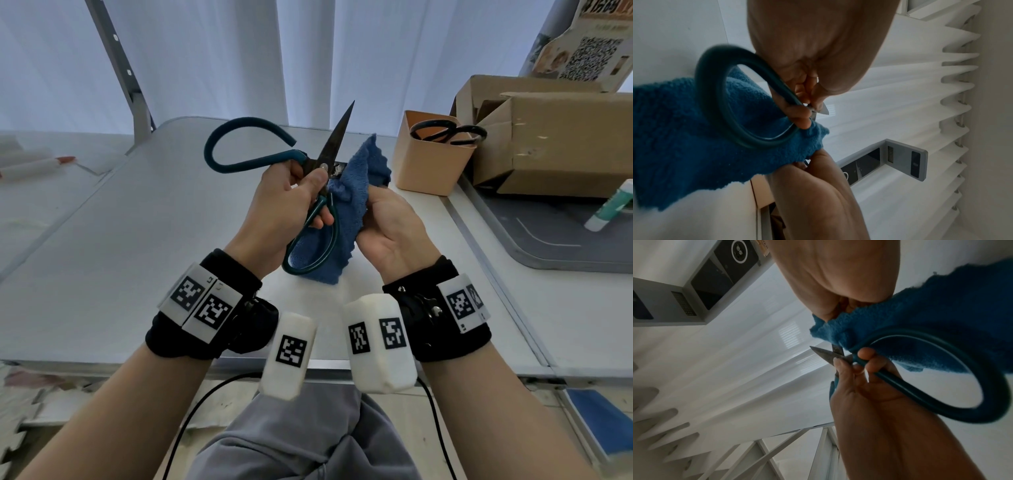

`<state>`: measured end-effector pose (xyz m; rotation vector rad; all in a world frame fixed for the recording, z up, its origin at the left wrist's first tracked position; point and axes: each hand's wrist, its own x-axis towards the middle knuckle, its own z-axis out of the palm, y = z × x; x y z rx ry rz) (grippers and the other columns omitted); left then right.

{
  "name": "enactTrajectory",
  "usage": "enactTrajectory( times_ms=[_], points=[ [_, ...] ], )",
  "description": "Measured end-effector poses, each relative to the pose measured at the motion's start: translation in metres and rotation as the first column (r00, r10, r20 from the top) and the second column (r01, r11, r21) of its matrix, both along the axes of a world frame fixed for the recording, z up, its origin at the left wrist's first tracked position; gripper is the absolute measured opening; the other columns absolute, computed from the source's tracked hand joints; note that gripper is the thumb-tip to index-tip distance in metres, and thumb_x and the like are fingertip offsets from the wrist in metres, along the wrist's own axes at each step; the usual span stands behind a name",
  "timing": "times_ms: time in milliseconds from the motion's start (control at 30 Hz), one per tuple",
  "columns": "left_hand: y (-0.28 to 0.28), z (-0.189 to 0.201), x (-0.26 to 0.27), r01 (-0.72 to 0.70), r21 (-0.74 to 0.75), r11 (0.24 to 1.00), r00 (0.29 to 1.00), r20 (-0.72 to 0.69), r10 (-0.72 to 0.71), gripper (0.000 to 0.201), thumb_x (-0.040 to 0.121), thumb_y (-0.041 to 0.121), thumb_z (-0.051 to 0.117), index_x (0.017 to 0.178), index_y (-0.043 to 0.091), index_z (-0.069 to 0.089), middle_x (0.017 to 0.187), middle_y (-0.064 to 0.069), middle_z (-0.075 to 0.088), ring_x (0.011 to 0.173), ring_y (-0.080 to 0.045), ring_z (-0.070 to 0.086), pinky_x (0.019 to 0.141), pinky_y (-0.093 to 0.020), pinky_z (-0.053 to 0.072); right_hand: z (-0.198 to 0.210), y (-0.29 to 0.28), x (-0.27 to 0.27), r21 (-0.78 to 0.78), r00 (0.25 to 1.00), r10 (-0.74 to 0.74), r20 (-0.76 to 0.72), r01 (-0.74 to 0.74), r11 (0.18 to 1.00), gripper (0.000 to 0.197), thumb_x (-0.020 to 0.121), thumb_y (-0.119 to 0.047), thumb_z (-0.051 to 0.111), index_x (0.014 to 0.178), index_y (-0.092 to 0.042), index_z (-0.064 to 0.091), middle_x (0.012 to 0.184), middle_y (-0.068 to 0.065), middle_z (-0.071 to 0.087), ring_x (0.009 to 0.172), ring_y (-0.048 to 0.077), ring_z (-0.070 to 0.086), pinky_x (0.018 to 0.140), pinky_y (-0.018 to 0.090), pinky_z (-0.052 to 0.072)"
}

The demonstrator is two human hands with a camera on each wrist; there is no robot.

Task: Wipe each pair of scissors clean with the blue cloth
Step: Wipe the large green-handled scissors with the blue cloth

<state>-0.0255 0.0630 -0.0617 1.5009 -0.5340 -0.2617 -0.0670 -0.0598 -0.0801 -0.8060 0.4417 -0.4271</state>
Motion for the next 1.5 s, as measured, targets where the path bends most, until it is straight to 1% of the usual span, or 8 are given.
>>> enactTrajectory(
  times_ms=[133,300,567,700,767,1100,1233,1500],
  points=[
    [-0.002,0.0,-0.003,-0.024,0.013,1.0,0.999,0.027,0.024,0.03,0.103,0.019,0.053,0.111,-0.01,0.053,0.072,-0.009,0.058,0.053,-0.016,0.06,0.05,-0.023,0.05,0.0,-0.004,0.005,0.029,1.0,-0.019,-0.024,0.02,0.999,0.035,0.095,-0.002,0.053,0.129,0.005,0.059,0.117,0.03,0.066,0.105,0.04,0.066,0.094,0.047,0.055],
    [0.001,0.002,-0.002,-0.025,0.019,1.0,1.0,0.012,0.025,0.02,0.103,0.019,0.053,0.104,0.0,0.054,0.068,-0.007,0.054,0.052,-0.018,0.056,0.049,-0.025,0.045,0.0,-0.013,0.002,0.035,1.0,0.024,-0.001,-0.024,0.999,0.021,0.095,0.004,0.049,0.109,-0.001,0.063,0.092,0.019,0.065,0.077,0.027,0.064,0.072,0.036,0.057],
    [0.004,0.011,0.002,0.003,0.028,1.0,1.0,0.03,-0.004,0.015,0.103,0.019,0.053,0.097,0.005,0.05,0.072,-0.005,0.048,0.053,-0.015,0.05,0.049,-0.023,0.042,-0.001,-0.022,0.007,0.034,0.999,-0.038,-0.014,0.038,0.999,0.032,0.091,-0.006,0.061,0.12,0.007,0.061,0.107,0.025,0.064,0.092,0.032,0.063,0.091,0.043,0.055],
    [0.012,0.014,0.004,-0.042,0.038,0.998,0.998,0.04,0.041,0.015,0.102,0.018,0.054,0.096,0.005,0.051,0.074,-0.006,0.048,0.054,-0.012,0.049,0.049,-0.016,0.043,0.004,-0.043,0.007,0.042,0.969,-0.246,0.035,0.244,0.969,0.019,0.099,-0.008,0.05,0.081,-0.009,0.055,0.063,0.004,0.059,0.05,0.014,0.06,0.048,0.022,0.05],
    [0.017,0.016,0.008,-0.059,0.039,0.997,0.998,0.039,0.058,0.013,0.102,0.018,0.055,0.097,0.006,0.053,0.077,-0.005,0.049,0.057,-0.01,0.048,0.051,-0.016,0.045,0.011,-0.052,0.001,-0.127,0.981,-0.176,0.079,0.185,0.975,0.014,0.099,-0.007,0.048,0.089,-0.01,0.056,0.072,0.002,0.061,0.061,0.013,0.061,0.056,0.028,0.052],
    [0.025,0.031,0.02,-0.066,0.158,0.985,0.987,0.153,0.041,0.015,0.096,0.02,0.065,0.084,0.013,0.058,0.076,-0.002,0.057,0.062,-0.009,0.052,0.058,-0.024,0.052,0.037,-0.03,-0.01,-0.786,0.958,0.213,-0.19,-0.278,0.552,0.03,0.08,-0.019,0.082,0.104,-0.003,0.072,0.092,0.011,0.075,0.084,0.016,0.07,0.077,0.027,0.056],
    [0.023,0.034,0.019,-0.063,0.175,0.983,0.981,0.193,0.028,0.018,0.095,0.021,0.066,0.081,0.015,0.057,0.081,-0.003,0.058,0.057,-0.006,0.053,0.056,-0.025,0.053,0.035,-0.021,-0.005,-0.827,0.97,0.16,-0.182,-0.239,0.509,0.017,0.083,-0.028,0.08,0.08,-0.012,0.074,0.073,0.0,0.072,0.071,0.011,0.067,0.067,0.023,0.052],
    [0.023,0.032,0.02,-0.063,0.199,0.978,0.986,0.163,0.031,0.02,0.096,0.02,0.065,0.095,0.002,0.056,0.083,-0.006,0.058,0.058,-0.011,0.051,0.057,-0.024,0.053,0.032,-0.023,-0.007,-0.807,0.945,0.207,-0.254,-0.325,0.493,0.014,0.089,-0.023,0.074,0.09,-0.009,0.076,0.087,0.01,0.074,0.082,0.017,0.068,0.085,0.034,0.056]
  ],
)
